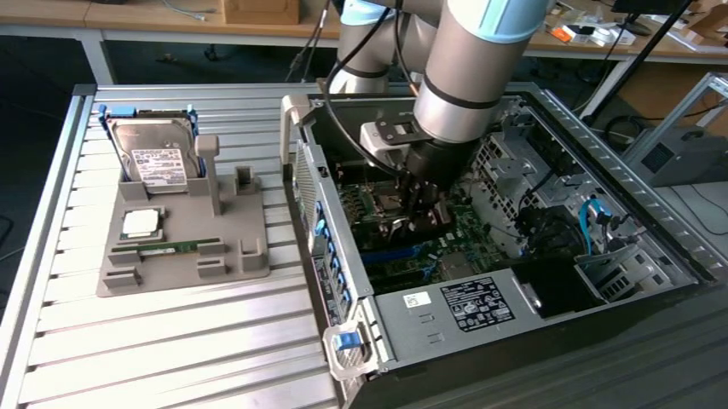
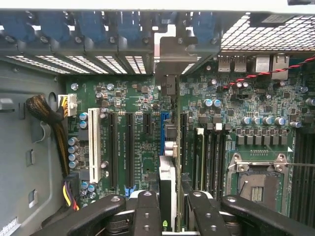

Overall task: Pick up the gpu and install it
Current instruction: 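Insert the gpu into the slot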

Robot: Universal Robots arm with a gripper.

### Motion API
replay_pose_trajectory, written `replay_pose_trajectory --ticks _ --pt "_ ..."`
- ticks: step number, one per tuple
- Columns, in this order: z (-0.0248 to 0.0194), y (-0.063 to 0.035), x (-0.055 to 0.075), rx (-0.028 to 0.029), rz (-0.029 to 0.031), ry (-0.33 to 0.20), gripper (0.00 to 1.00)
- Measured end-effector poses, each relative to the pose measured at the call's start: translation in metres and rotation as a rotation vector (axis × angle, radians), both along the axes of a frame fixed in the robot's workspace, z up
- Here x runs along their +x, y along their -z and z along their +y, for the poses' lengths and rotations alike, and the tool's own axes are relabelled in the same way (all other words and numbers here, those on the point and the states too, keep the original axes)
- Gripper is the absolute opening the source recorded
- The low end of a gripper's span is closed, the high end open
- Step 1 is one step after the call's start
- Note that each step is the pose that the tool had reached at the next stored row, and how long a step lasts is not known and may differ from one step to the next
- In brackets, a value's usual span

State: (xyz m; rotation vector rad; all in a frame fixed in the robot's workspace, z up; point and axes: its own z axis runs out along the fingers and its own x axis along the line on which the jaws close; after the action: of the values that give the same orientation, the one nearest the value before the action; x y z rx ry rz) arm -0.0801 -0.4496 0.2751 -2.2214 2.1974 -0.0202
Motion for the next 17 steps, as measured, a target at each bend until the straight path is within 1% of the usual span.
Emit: replay_pose_trajectory --ticks 4,10,13,17 --pt "-0.0001 0.0000 -0.004 -0.0002 0.0001 0.000 0.27" --pt "-0.0011 0.0001 -0.007 -0.0001 0.0001 0.000 0.27" --pt "-0.0013 0.0001 -0.012 -0.0002 0.0000 0.000 0.27" --pt "-0.0040 0.0001 -0.012 -0.0001 0.0000 0.000 0.27"
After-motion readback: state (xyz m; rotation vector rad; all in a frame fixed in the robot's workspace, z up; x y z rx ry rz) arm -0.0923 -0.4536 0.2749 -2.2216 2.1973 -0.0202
